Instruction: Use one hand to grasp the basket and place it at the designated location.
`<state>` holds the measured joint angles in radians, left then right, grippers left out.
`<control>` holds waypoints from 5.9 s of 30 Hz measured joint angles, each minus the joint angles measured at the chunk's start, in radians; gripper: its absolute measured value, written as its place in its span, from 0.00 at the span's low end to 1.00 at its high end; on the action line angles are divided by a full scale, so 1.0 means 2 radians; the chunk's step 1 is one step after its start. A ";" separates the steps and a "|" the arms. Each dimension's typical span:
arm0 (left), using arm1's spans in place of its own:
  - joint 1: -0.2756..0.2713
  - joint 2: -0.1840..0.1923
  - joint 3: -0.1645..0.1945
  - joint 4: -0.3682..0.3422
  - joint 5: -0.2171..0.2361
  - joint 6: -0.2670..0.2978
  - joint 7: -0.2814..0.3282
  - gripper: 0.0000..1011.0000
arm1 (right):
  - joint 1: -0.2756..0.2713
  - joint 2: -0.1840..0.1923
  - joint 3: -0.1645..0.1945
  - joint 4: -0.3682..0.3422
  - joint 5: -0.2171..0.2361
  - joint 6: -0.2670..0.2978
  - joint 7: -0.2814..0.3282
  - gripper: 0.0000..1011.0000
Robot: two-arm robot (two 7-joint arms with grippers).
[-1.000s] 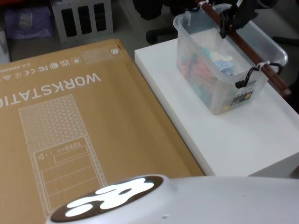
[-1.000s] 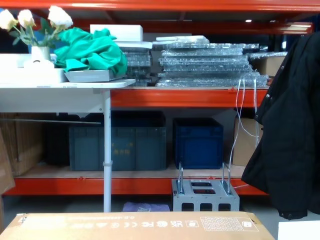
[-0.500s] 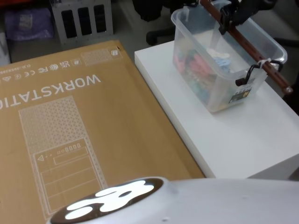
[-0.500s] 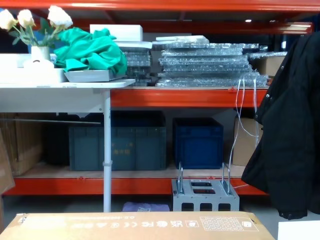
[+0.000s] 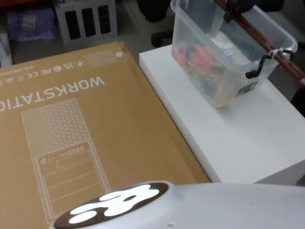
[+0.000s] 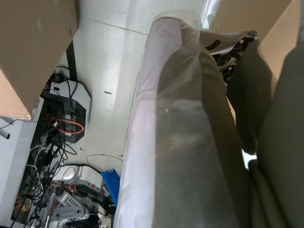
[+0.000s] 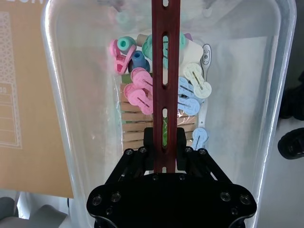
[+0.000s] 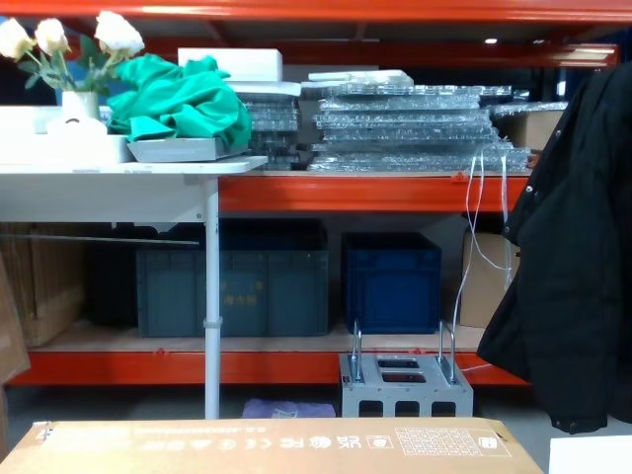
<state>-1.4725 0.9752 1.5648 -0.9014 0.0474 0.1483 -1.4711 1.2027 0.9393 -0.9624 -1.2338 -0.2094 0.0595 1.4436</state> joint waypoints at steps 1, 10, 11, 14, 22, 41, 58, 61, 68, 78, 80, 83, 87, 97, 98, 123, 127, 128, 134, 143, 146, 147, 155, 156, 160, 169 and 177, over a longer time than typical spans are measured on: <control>0.000 0.000 0.000 0.000 0.000 0.000 0.000 0.00 | 0.001 0.001 0.000 -0.004 0.001 -0.001 0.001 0.24; 0.000 0.000 0.000 0.000 0.000 0.000 0.000 0.00 | 0.021 0.022 0.005 -0.072 0.010 -0.021 0.017 0.24; 0.000 0.000 0.000 0.000 0.000 0.000 0.000 0.00 | 0.023 0.022 0.005 -0.077 0.011 -0.023 0.018 0.24; 0.000 0.000 0.000 0.000 0.000 0.000 0.000 0.00 | 0.027 0.025 0.005 -0.091 0.012 -0.027 0.021 0.23; 0.000 0.000 0.000 0.000 0.000 0.000 0.000 0.00 | 0.039 0.025 -0.002 -0.124 0.017 -0.040 0.029 0.24; 0.000 0.000 0.000 0.000 0.000 0.000 0.000 0.00 | 0.056 0.012 -0.030 -0.208 0.041 -0.111 0.048 0.24; 0.000 0.000 0.000 0.000 0.000 0.000 0.000 0.00 | 0.067 0.003 -0.044 -0.279 0.068 -0.175 0.033 0.24; 0.000 0.000 0.000 0.000 0.000 0.000 0.000 0.00 | 0.070 0.001 -0.047 -0.283 0.072 -0.181 0.032 0.24; 0.000 0.000 0.000 0.000 0.000 0.000 0.000 0.00 | 0.072 -0.009 -0.058 -0.313 0.081 -0.212 0.028 0.24; 0.000 0.000 0.000 0.000 0.000 0.000 0.000 0.00 | 0.070 -0.018 -0.077 -0.352 0.079 -0.236 0.017 0.24; 0.000 0.000 0.000 0.000 0.000 0.000 0.000 0.00 | 0.068 -0.021 -0.080 -0.358 0.077 -0.238 0.014 0.24; 0.000 0.000 0.000 0.000 0.000 0.000 0.000 0.00 | 0.067 -0.022 -0.086 -0.367 0.072 -0.241 0.009 0.24; 0.000 0.000 0.000 0.000 0.000 0.000 0.000 0.00 | 0.064 -0.024 -0.094 -0.377 0.064 -0.247 0.002 0.24; 0.000 0.000 0.000 0.000 0.000 0.000 0.000 0.00 | 0.045 -0.026 -0.111 -0.393 0.036 -0.267 -0.039 0.24; 0.000 0.000 0.000 0.000 0.000 0.000 0.000 0.00 | 0.044 -0.027 -0.113 -0.393 0.035 -0.267 -0.041 0.24; 0.000 0.000 0.000 0.000 0.000 0.000 0.000 0.00 | 0.011 -0.085 -0.179 -0.330 -0.053 -0.248 -0.085 0.24; 0.000 0.000 0.000 0.000 0.000 0.000 0.000 0.00 | 0.011 -0.090 -0.186 -0.328 -0.062 -0.246 -0.087 0.24; 0.000 0.000 0.000 0.000 0.000 0.000 0.000 0.00 | 0.011 -0.091 -0.187 -0.328 -0.064 -0.246 -0.087 0.24; 0.000 0.000 0.000 0.000 0.000 0.000 0.000 0.00 | 0.013 -0.097 -0.197 -0.327 -0.075 -0.247 -0.090 0.24; 0.000 0.000 0.000 0.000 0.000 0.000 0.000 0.00 | 0.015 -0.103 -0.210 -0.330 -0.086 -0.253 -0.094 0.24; 0.000 0.000 0.000 0.000 0.000 0.000 0.000 0.00 | 0.015 -0.106 -0.215 -0.329 -0.090 -0.253 -0.094 0.24; 0.000 0.000 0.000 0.000 0.000 0.000 0.000 0.00 | 0.015 -0.107 -0.216 -0.328 -0.091 -0.253 -0.094 0.24; 0.000 0.000 0.000 0.000 0.000 0.000 0.000 0.00 | 0.015 -0.111 -0.226 -0.324 -0.095 -0.253 -0.096 0.24; 0.000 0.000 0.000 0.000 0.000 0.000 0.000 0.00 | 0.014 -0.112 -0.227 -0.323 -0.096 -0.253 -0.096 0.24; 0.000 0.000 0.000 0.000 0.000 0.000 0.000 0.00 | 0.014 -0.113 -0.230 -0.321 -0.098 -0.253 -0.097 0.24; 0.000 0.000 0.000 0.000 0.000 0.000 0.000 0.00 | 0.012 -0.118 -0.237 -0.315 -0.105 -0.254 -0.100 0.24; 0.000 0.000 0.000 0.000 0.000 0.000 0.000 0.00 | 0.014 -0.120 -0.241 -0.312 -0.098 -0.252 -0.097 0.26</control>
<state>-1.4726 0.9752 1.5648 -0.9012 0.0475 0.1482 -1.4712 1.2309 0.7003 -1.4445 -1.8576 -0.4056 -0.4448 1.2496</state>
